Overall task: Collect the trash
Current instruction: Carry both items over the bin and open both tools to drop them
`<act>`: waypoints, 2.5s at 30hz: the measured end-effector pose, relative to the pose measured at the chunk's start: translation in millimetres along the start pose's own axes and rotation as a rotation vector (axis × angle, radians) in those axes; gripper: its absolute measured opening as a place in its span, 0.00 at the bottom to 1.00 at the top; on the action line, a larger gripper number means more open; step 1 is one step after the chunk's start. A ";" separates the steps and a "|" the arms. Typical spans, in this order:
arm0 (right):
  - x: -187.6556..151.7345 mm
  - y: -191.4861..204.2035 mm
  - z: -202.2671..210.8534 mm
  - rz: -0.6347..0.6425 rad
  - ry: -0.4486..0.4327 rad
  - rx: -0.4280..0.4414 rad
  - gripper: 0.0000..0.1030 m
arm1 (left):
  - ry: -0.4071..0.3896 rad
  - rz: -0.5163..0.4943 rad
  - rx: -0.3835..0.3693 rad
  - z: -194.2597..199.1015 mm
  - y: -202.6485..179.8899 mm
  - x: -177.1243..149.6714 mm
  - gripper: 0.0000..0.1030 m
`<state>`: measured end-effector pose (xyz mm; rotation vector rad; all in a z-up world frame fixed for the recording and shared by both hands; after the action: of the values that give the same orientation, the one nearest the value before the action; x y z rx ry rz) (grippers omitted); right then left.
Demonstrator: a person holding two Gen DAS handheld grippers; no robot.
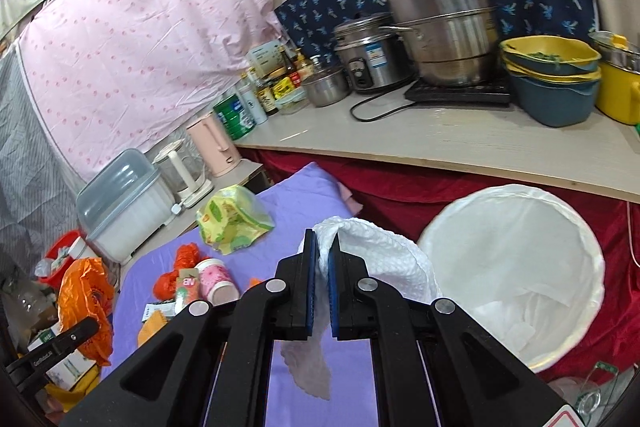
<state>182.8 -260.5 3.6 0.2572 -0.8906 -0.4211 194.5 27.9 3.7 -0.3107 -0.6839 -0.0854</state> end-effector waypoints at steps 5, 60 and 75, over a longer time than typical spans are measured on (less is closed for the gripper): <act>-4.0 -41.8 19.1 -0.050 -0.015 -0.041 0.05 | 0.028 -0.081 -0.046 -10.1 -54.9 -11.7 0.17; -32.9 -228.2 17.1 -0.305 0.013 -0.182 0.06 | 0.331 -0.474 -0.237 -167.5 -319.5 -94.3 0.39; -20.6 -202.3 1.4 -0.276 0.017 -0.144 0.41 | 0.264 -0.363 -0.141 -165.1 -269.8 -68.4 0.72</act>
<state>120.3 -430.9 -88.1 0.2512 -0.8067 -0.7350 193.7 -281.4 -91.8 -0.3006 -0.4656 -0.5141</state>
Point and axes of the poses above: each gripper's, at about its wrist camera, not at the fingertips, and z roughly against the way its jaws point, y to its left, x to its top, the point moved 8 cm from there along -z, roughly the way its jaws point, and after that the axes turned 8 degrees about y, right-handed, at the moved point
